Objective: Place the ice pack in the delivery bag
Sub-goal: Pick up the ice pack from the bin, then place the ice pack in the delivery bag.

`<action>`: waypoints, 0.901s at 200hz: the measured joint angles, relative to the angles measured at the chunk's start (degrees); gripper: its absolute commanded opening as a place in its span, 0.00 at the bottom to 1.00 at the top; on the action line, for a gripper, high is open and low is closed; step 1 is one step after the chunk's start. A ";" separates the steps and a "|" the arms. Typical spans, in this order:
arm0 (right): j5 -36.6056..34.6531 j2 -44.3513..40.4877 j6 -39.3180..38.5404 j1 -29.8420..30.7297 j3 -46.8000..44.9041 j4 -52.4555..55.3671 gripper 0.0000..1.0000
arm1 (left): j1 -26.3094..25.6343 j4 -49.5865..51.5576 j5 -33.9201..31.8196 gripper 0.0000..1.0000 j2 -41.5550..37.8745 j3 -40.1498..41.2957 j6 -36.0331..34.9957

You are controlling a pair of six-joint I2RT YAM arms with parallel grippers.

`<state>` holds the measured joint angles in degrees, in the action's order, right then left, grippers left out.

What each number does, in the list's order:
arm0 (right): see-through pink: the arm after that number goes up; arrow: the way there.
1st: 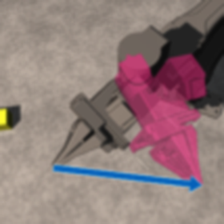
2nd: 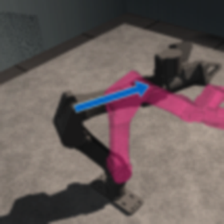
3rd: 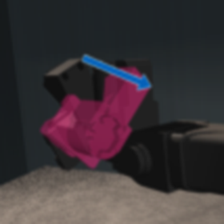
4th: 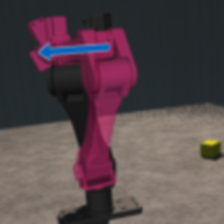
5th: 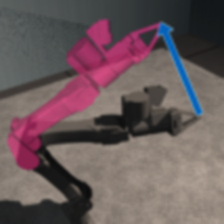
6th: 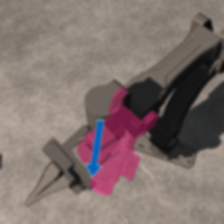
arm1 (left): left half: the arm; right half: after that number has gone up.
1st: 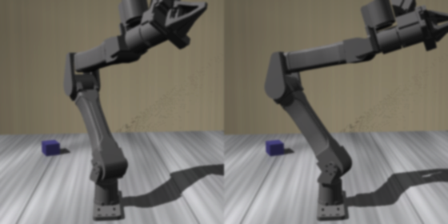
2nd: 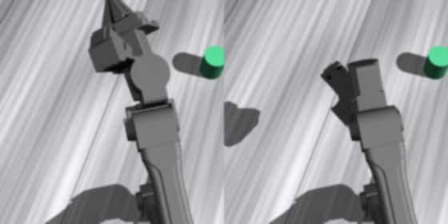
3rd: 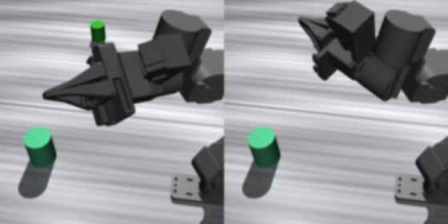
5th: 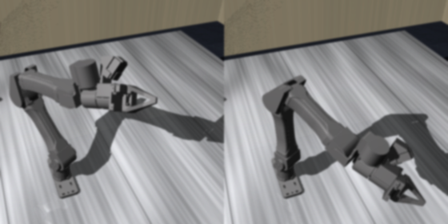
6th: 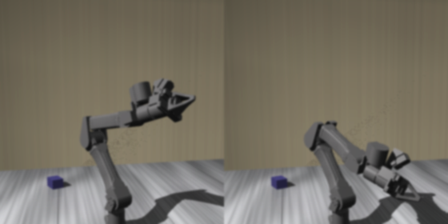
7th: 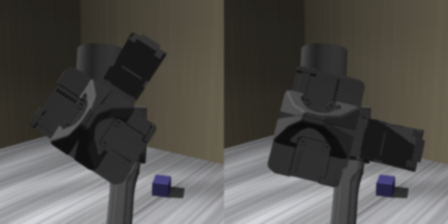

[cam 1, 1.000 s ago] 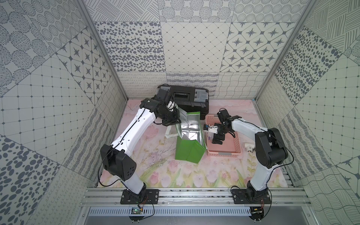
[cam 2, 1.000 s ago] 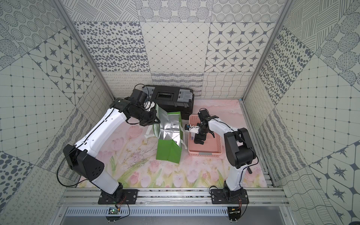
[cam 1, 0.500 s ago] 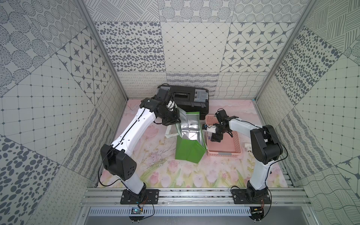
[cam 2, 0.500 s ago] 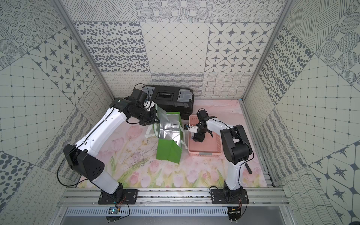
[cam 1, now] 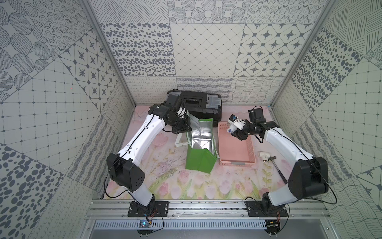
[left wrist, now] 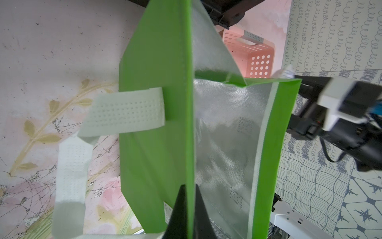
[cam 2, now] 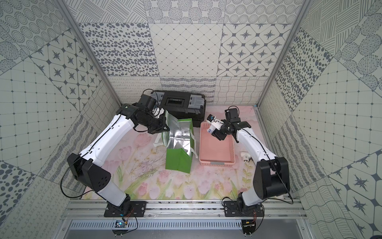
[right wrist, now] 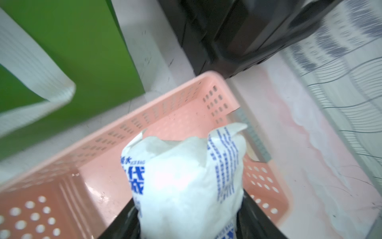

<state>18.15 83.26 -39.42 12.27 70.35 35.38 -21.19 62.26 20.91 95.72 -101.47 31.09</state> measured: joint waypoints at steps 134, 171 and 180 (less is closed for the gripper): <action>-2.62 4.57 19.96 26.75 18.69 0.83 0.75 | 0.00 0.17 2.03 0.00 0.85 -1.20 -3.13; -4.76 5.95 21.16 26.88 18.60 1.29 0.99 | 0.02 0.17 1.99 0.15 0.83 -1.22 -3.34; -5.14 5.55 20.92 26.86 18.88 1.27 0.99 | 0.02 0.20 1.99 0.24 0.79 -1.42 -3.50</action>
<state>13.02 88.82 -18.50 39.13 89.23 36.64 -21.17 62.46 22.90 96.51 -102.89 27.59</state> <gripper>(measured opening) 0.981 0.137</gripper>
